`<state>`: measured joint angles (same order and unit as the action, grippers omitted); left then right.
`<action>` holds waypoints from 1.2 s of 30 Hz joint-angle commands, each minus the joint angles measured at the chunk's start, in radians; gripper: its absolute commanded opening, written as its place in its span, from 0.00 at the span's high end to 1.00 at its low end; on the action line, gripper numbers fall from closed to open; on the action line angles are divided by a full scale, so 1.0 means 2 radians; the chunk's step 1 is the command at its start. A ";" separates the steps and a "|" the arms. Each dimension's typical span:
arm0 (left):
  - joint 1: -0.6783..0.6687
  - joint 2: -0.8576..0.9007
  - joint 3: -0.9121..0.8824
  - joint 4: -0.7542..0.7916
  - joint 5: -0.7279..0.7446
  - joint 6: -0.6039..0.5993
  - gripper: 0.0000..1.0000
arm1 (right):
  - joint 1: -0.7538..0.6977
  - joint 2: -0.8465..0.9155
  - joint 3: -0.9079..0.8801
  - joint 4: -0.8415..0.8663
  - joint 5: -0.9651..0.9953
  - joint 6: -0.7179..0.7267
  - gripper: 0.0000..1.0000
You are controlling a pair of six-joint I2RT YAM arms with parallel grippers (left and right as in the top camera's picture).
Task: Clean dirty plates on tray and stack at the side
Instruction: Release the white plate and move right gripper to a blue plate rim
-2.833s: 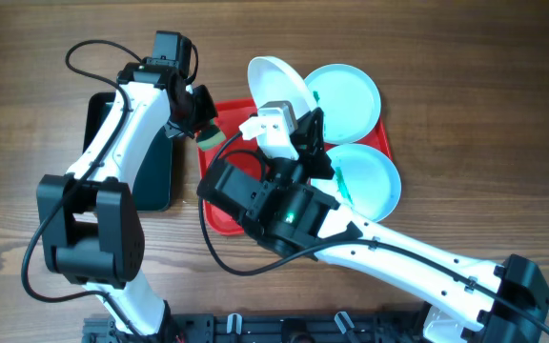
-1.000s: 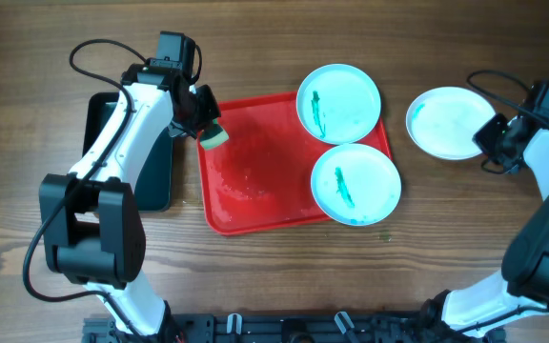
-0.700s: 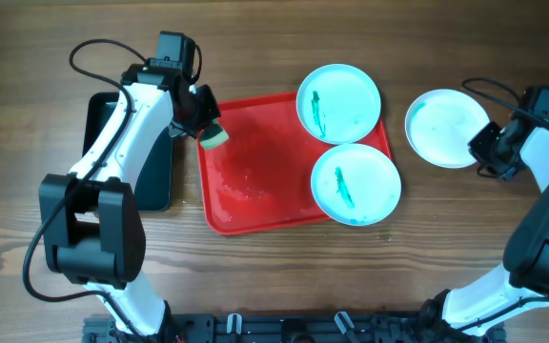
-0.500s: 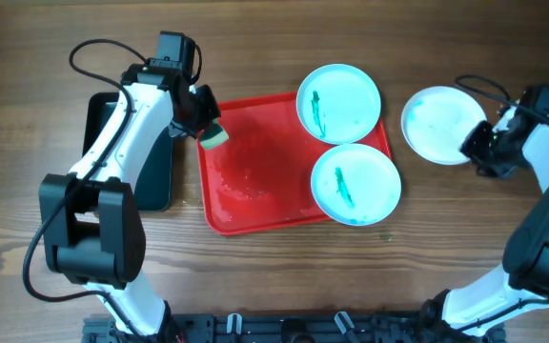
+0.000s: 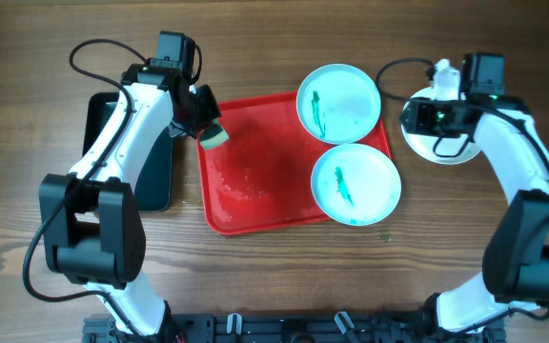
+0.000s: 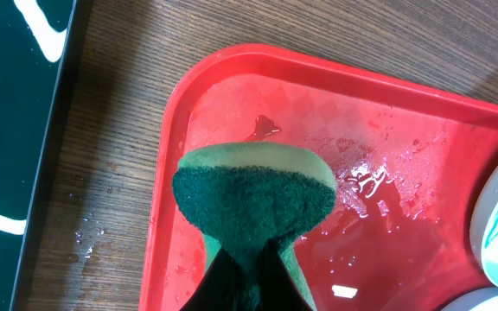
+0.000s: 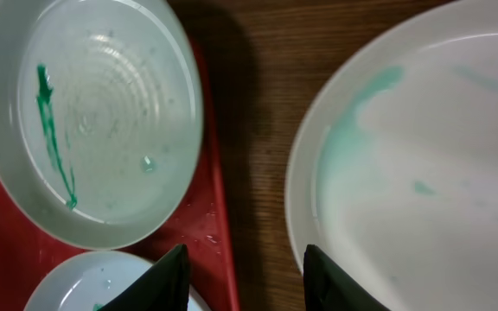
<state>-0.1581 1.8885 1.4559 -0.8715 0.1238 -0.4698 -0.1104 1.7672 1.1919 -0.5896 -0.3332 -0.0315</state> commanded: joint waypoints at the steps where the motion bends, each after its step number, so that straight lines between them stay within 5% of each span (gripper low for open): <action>1: -0.002 0.006 -0.005 0.002 -0.005 -0.005 0.96 | 0.024 0.039 0.005 0.007 -0.021 -0.062 0.57; 7: -0.002 0.006 -0.005 0.002 -0.005 -0.005 0.96 | 0.030 0.085 0.005 0.020 -0.021 -0.067 0.65; 14: -0.002 0.006 -0.005 0.002 -0.005 -0.005 0.96 | 0.031 0.120 0.005 0.019 -0.021 -0.057 0.95; 28: -0.002 0.006 -0.005 0.002 -0.005 -0.005 0.96 | 0.031 0.119 0.005 -0.044 -0.014 0.118 0.96; 36: -0.002 0.006 -0.005 0.003 -0.005 -0.005 0.96 | 0.031 0.116 0.005 -0.069 -0.007 0.158 0.96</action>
<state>-0.1581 1.8885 1.4559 -0.8711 0.1238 -0.4698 -0.0463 1.9778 1.2003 -0.7216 -0.4156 0.1905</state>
